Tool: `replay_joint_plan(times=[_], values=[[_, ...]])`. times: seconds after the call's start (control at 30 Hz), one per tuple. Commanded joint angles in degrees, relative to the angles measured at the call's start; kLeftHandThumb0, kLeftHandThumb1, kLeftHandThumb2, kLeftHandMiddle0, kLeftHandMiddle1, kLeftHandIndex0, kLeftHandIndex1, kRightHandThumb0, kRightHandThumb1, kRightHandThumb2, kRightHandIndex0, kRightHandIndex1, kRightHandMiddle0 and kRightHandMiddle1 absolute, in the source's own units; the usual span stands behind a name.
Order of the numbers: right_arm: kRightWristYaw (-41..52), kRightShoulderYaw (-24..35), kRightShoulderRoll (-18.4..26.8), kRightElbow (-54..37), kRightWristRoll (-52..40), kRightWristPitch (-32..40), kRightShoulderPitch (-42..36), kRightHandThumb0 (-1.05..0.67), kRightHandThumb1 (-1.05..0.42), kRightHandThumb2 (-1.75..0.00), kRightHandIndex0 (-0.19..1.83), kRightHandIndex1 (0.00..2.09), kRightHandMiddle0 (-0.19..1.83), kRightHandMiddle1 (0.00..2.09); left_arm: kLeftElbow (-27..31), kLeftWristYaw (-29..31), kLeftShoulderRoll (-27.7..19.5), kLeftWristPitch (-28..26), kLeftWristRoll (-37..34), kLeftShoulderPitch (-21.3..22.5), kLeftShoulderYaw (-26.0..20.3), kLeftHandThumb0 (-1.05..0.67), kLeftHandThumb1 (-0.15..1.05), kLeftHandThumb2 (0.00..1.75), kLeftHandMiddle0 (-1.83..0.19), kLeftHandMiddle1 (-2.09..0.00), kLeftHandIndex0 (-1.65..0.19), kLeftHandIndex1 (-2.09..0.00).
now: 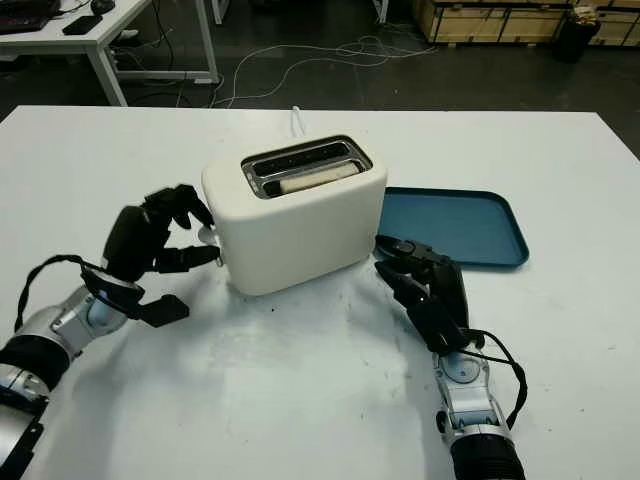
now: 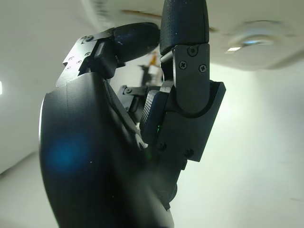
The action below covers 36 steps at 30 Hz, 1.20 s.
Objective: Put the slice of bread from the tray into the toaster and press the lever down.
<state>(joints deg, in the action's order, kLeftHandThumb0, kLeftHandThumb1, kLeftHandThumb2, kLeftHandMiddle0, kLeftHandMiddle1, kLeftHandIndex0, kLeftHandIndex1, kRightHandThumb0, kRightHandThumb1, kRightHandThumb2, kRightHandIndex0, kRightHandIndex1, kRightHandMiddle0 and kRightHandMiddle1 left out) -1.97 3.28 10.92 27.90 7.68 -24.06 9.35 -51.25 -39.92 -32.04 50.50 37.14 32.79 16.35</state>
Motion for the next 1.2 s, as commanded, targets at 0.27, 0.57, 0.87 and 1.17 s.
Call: replay_joint_plan(times=[0.27,0.57,0.87,1.17], values=[[0.9,0.1,0.0,0.1,-1.2,-0.4,0.0,-0.73,-0.92,-0.18,0.69,0.73,0.95,0.01,5.4,1.8,-3.4,-0.6,1.3,-1.5,-2.8,-0.85,0.92,0.59,-0.35,-1.75,-0.08,-1.75],[1.0,0.4,0.1,0.1,-1.1,-0.5,-0.2,-0.73,-0.92,-0.18,0.70,0.73,0.96,0.01,5.6,-1.1,-7.0,0.9,8.2,-0.5,-0.9,-0.84,0.92,0.57,-0.15,-1.75,0.00,-1.60],[1.5,0.3,0.1,0.5,-1.0,-0.8,0.1,-0.73,-0.92,-0.18,0.71,0.74,0.95,0.01,8.2,-10.5,-10.4,-3.5,21.1,1.1,4.9,-0.74,0.92,0.71,0.00,-1.75,0.00,-1.60],[1.3,0.1,-0.2,0.8,-0.7,-1.5,-0.1,-0.73,-0.92,-0.18,0.71,0.75,0.96,0.01,6.7,-17.7,-10.8,-0.5,23.2,2.2,8.0,-0.70,0.92,0.66,0.00,-1.75,0.00,-1.37]])
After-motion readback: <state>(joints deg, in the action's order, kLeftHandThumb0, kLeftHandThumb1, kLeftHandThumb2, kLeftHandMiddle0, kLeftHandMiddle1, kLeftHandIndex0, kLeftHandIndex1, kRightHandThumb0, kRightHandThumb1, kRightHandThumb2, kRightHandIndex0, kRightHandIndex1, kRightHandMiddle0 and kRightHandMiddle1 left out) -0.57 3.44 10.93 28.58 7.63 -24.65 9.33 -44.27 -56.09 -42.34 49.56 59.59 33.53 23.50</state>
